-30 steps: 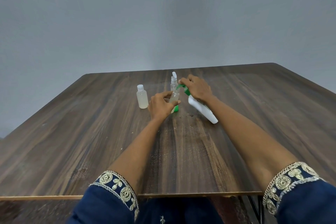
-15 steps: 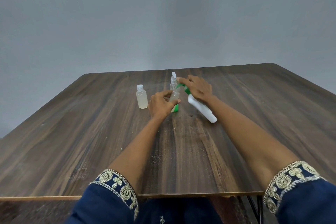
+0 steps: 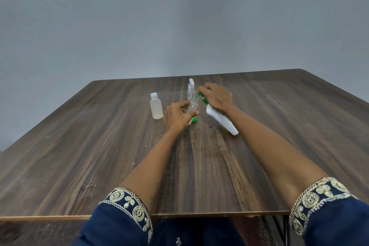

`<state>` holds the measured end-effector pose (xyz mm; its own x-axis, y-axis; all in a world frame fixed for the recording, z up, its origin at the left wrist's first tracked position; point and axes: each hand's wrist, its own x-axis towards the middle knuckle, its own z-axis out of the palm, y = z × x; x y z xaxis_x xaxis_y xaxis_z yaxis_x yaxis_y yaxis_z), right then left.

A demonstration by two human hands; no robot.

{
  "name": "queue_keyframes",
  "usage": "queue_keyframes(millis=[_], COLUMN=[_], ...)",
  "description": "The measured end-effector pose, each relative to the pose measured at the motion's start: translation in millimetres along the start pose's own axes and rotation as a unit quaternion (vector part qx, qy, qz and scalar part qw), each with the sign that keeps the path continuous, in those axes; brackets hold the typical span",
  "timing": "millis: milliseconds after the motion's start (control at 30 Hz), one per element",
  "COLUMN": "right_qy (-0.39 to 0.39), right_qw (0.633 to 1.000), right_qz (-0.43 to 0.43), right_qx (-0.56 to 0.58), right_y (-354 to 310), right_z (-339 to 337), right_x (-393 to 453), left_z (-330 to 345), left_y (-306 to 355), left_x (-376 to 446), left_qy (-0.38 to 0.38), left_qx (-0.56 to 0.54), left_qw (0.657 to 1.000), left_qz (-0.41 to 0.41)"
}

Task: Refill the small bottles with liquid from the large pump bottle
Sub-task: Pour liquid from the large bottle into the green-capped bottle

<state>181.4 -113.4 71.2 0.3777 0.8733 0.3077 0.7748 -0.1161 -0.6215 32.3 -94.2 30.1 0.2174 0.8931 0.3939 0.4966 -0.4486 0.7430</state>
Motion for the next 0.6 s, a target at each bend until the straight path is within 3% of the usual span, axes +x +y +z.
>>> queue_keyframes(millis=[467,600], right_qy=[-0.039,-0.014], right_qw=[0.999,1.000], right_qz=[0.002,0.001], right_qx=[-0.005,0.015], right_y=[5.5,4.9], right_z=[2.3,2.7], right_x=[4.7,6.3], left_z=[-0.5,-0.9], left_y=[-3.6,-0.6], left_x=[0.8,1.7], left_qy=[0.005,0.004], left_qx=[-0.001,0.000], left_qw=[1.000,1.000], left_qz=[-0.005,-0.005])
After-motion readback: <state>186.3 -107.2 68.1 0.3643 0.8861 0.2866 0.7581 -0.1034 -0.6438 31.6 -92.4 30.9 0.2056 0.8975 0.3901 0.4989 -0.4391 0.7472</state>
